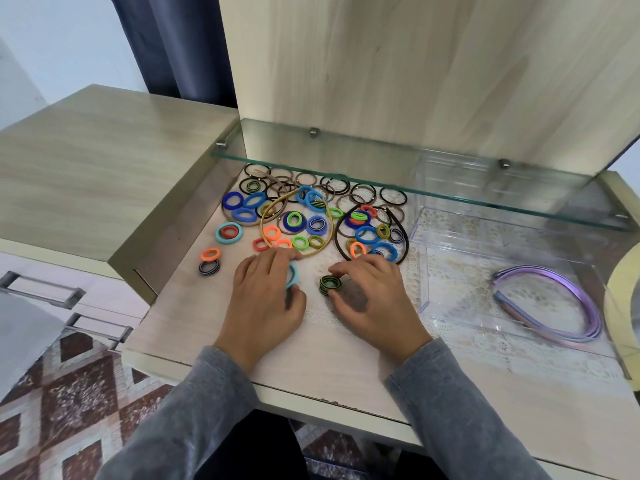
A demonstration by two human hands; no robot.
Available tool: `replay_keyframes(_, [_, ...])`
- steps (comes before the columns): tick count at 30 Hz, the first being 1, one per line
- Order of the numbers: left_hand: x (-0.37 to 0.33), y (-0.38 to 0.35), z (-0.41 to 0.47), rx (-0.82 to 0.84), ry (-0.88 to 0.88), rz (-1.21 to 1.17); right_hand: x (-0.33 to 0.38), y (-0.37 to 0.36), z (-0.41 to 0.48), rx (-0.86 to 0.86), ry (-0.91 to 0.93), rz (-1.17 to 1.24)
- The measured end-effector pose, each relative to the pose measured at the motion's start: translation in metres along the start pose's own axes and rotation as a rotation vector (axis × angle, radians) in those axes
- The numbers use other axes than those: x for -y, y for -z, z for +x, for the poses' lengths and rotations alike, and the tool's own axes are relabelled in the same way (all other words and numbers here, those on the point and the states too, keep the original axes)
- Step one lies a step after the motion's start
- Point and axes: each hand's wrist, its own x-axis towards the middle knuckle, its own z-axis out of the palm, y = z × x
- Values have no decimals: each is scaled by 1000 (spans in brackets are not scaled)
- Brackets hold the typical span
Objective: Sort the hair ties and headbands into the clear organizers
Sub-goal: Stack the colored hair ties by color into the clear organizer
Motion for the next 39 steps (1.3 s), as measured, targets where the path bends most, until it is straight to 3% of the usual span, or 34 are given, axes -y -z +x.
replay_keyframes(12, [2,3,3,-39,72,-96,4,2,0,49,-23,-15])
replay_keyframes(18, [6,12,12,-110,269,-519,4,3,4,14,-88,45])
replay_keyframes(20, [9,18,16,-143,282,-542,4,2,10,-26,-98,65])
replay_keyframes(24, [28,21,32,-173,260,-375,0,-4,25,-103,-142,-1])
replay_keyframes(28, [52,12,55,-114,273,-154,-3,-12,44,-46,-204,-129])
replay_keyframes(39, [79,1,118,4,278,69,-13,-37,96,11,-238,-263])
